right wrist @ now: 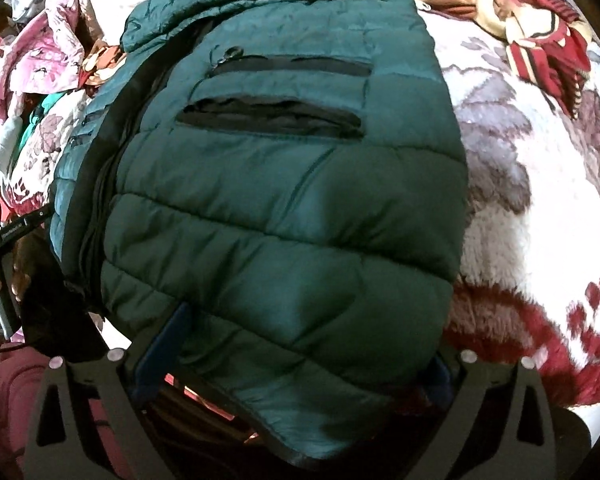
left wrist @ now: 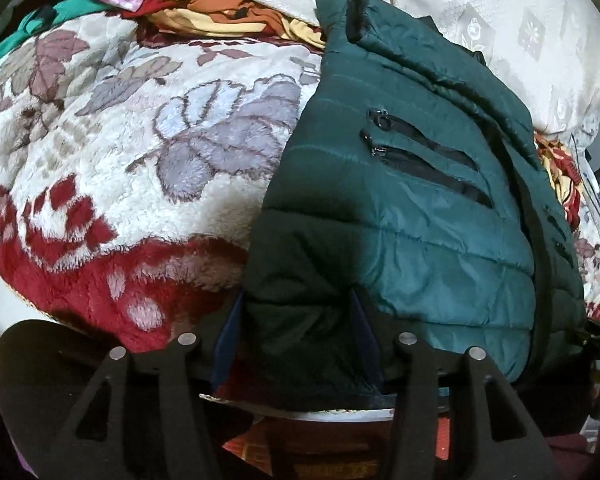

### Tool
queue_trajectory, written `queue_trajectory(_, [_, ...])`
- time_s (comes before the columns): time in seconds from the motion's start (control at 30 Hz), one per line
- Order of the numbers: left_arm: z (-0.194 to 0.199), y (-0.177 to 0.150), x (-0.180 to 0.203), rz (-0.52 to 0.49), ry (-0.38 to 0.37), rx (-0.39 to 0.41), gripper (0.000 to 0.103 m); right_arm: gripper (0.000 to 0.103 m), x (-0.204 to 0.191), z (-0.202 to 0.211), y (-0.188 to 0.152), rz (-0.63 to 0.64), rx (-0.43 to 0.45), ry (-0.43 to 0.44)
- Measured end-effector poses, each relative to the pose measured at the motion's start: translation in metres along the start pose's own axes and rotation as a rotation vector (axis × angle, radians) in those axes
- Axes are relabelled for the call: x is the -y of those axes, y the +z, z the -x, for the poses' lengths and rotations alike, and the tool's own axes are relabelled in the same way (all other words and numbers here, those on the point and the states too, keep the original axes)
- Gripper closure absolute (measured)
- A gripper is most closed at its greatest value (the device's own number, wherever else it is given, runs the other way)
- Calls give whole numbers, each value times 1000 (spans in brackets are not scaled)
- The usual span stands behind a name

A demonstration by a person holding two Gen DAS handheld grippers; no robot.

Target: Fold large clothes

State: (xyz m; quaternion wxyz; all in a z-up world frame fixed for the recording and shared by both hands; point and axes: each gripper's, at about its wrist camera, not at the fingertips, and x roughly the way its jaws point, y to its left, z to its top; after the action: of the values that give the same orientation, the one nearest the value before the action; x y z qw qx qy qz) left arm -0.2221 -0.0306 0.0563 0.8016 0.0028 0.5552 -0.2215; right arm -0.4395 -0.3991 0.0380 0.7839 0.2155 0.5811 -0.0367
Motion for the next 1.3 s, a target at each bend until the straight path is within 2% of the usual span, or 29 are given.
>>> queue_trajectory(0.1, [-1,0,-2,7,-5,-2,51,3,-1,1,-1,11,9,1])
queue_trajectory(0.13, [-1,0,-2,6,-4,-2,51,7,-1,2,-1,19,13,0])
queue_trajectory(0.2, [-1,0,-1,4,-1,-3,51,18,-2,6,-2,48,20,-9])
queue_trajectory(0.27, [-1,0,-1,5,2,-4,50,44,-1,12,-1,52,37,13])
queue_trajectory(0.33, [-2,0,-1,6,7,-2,49,52,0,18,1,49,43,29])
queue_trajectory(0.43, [-2,0,0,8,10,2,48,53,-4,19,2,76,44,24])
queue_trajectory(0.6, [-2,-1,0,3,18,11,48,48,-4,8,1,89,42,26])
queue_trajectory(0.63, [-1,-2,0,0,18,10,48,49,-3,9,1,90,45,28])
queue_trajectory(0.67, [-1,-2,0,-4,18,8,48,54,-2,10,0,88,50,29])
queue_trajectory(0.7, [0,-2,0,-12,17,7,55,58,-2,13,0,86,58,32])
queue_trajectory(0.73, [3,-2,2,-17,9,14,72,67,-3,17,2,88,69,31])
queue_trajectory(0.77, [6,-2,4,-22,7,23,79,74,-1,22,1,93,79,29])
queue_trajectory(0.8, [11,-1,7,-35,3,37,88,76,-4,27,3,105,95,28])
queue_trajectory(0.83, [15,1,9,-41,-4,45,92,80,-6,33,5,121,112,28])
queue_trajectory(0.97, [39,13,11,-25,-58,109,94,82,-12,59,20,154,184,45])
queue_trajectory(1.13, [64,30,26,-81,-32,203,94,82,-17,78,36,168,261,37])
queue_trajectory(1.3, [80,48,29,-74,-57,261,94,82,-16,89,48,138,321,33])
